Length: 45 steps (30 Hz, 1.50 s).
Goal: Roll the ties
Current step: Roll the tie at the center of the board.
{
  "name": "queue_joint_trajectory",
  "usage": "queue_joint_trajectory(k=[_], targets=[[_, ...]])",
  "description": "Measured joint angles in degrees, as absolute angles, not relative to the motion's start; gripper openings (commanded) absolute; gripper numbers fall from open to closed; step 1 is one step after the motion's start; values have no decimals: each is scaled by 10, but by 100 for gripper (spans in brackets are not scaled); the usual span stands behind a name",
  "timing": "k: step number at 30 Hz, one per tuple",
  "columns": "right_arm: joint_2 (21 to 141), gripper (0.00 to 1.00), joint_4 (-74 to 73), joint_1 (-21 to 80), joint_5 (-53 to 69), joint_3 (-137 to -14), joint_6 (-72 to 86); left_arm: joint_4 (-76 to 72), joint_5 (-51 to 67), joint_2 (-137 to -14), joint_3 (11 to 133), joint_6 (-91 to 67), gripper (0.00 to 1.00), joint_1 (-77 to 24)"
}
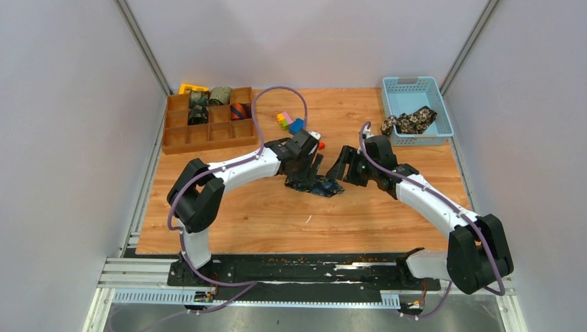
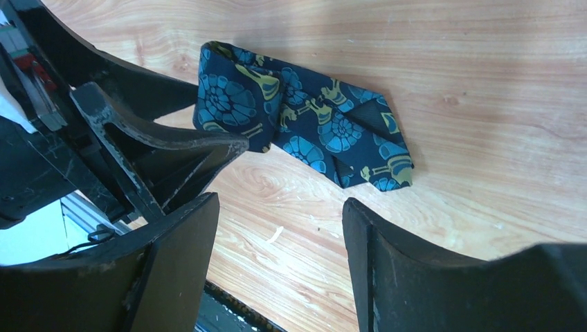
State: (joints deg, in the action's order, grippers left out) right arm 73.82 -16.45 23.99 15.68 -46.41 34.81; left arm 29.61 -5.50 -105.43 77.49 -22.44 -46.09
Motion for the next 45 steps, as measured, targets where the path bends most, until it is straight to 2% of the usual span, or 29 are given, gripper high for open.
queue_joint_trajectory(k=[14,20,23,26,30,34,37,45], targets=[[729,66,-172,219,166,-440,332,367,-169,-1128,846,-236,79,-483],[728,66,-171,213,171,-438,329,375,-195,-1146,860,-248,86,-484],[728,65,-169,210,173,-434,329,375,-203,-1151,860,-255,86,-484],[728,65,-169,208,176,-429,329,372,-205,-1157,860,-258,78,-484],[728,65,-169,204,179,-429,329,363,-203,-1164,860,-265,57,-484],[728,65,-169,202,182,-429,328,356,-202,-1164,860,-268,44,-484],[729,65,-168,201,182,-429,328,353,-201,-1161,858,-269,38,-484],[794,64,-167,202,202,-452,322,313,-156,-1076,764,-282,36,-472]])
